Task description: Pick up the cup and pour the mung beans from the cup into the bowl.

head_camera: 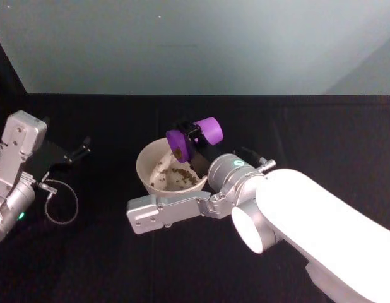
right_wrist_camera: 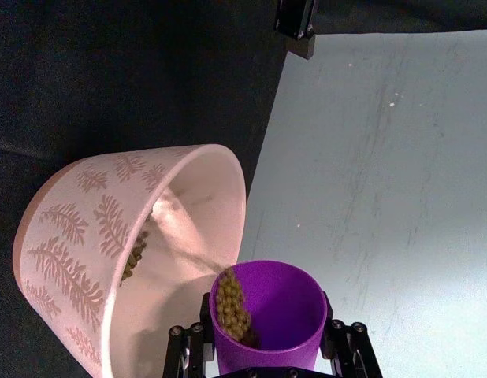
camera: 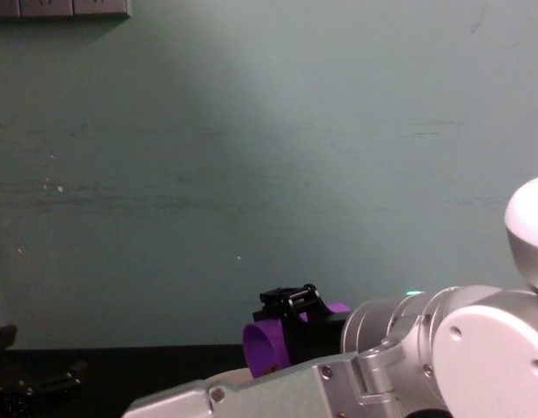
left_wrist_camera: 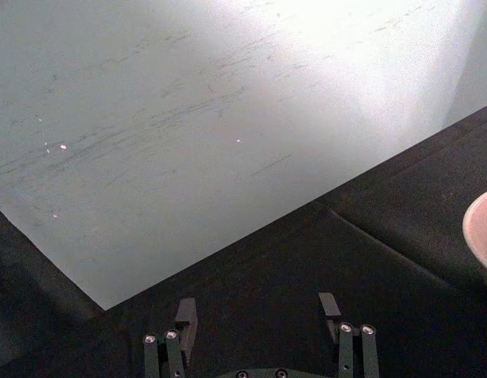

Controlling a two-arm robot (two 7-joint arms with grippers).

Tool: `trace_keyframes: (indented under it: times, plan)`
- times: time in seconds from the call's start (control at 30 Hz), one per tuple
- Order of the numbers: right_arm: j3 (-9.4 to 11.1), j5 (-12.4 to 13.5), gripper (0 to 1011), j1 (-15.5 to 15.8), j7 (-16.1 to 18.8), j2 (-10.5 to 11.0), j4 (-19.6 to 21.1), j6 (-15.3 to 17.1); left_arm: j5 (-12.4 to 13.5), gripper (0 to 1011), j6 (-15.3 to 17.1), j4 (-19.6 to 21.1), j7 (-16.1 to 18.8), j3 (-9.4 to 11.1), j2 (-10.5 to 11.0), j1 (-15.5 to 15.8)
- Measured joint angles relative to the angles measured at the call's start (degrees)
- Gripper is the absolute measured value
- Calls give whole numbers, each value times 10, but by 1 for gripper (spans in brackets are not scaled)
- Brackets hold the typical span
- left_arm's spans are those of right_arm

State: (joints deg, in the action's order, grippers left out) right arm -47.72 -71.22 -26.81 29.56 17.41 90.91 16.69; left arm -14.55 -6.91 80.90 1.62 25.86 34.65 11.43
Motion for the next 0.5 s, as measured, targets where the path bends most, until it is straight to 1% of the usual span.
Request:
trace_keyframes:
  times: [0.5]
  plan:
    - [3, -2, 726, 4, 1, -3, 0, -1, 0, 1000, 0, 0, 0, 0, 0, 0]
